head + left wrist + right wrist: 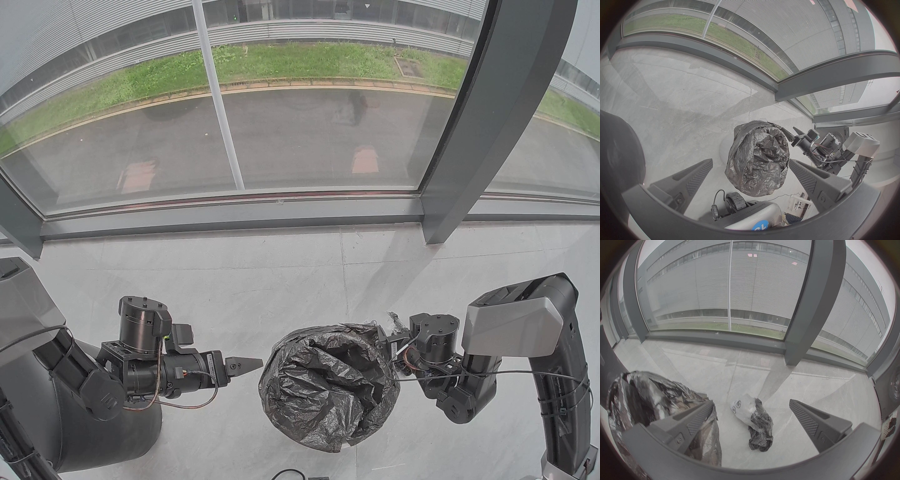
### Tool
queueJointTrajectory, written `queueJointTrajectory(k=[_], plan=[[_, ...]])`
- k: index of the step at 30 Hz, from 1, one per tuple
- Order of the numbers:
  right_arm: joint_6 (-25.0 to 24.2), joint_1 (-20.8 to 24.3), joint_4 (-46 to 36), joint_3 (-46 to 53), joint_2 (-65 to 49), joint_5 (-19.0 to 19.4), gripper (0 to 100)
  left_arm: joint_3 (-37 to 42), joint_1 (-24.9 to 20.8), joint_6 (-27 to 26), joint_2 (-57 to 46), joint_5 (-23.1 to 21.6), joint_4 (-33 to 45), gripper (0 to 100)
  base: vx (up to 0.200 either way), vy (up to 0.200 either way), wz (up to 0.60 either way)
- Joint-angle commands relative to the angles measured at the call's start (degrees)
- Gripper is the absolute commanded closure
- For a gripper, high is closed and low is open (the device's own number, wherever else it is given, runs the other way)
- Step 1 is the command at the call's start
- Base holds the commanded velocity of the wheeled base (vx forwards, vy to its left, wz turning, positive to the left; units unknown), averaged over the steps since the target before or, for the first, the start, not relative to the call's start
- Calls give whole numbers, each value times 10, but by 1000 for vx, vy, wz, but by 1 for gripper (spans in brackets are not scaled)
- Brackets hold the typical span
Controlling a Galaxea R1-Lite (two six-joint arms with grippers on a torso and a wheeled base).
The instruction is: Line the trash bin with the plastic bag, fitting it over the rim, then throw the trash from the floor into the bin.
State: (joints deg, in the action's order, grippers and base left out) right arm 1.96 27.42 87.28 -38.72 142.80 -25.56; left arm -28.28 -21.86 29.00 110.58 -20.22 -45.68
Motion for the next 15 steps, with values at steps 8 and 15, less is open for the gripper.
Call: queueJointTrajectory(k=[8, 15], plan=[[0, 92, 6, 74, -144, -1, 0, 2, 1, 0, 2, 0, -13, 0, 0, 0, 0], [1, 184, -26, 77, -142, 1, 0, 17, 1, 0, 11, 1, -52, 0, 0, 0, 0]])
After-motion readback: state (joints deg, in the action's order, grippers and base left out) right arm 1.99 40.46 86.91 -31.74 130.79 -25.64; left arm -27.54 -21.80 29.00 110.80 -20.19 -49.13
